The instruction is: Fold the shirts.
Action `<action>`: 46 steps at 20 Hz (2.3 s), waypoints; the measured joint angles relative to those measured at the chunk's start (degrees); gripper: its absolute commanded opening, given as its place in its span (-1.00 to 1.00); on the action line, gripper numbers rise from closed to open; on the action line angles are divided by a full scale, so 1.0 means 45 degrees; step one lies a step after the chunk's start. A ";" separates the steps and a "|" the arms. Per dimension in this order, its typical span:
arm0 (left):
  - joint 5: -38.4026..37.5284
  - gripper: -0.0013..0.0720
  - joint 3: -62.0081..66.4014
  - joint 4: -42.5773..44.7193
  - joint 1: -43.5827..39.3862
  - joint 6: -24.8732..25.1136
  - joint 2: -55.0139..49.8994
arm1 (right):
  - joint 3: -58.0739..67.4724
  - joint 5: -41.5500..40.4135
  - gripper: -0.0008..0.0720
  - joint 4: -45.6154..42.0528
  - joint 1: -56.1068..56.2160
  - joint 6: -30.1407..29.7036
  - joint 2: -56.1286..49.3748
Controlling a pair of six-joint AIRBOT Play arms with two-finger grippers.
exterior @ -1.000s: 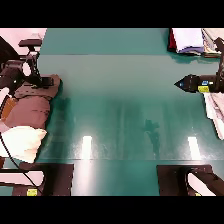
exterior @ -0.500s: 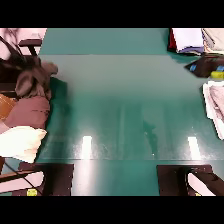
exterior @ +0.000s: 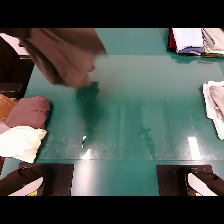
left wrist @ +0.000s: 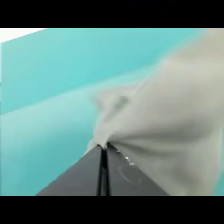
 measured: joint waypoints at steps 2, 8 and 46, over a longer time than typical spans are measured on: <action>-0.0311 -0.88 0.0049 -0.0253 -0.1603 0.0068 -0.0617 | 0.0743 0.0282 -0.92 0.0000 0.0000 -0.0005 -0.0282; 0.1229 0.74 0.0107 -0.1914 -0.4886 0.0301 -0.3594 | 0.2249 0.1608 -0.92 -0.0010 0.0000 -0.0005 -0.1035; 0.2152 -0.88 -0.4755 -0.7970 0.3585 0.0568 -0.5809 | -1.0350 0.0967 0.48 0.1705 -0.0078 0.0398 -0.2535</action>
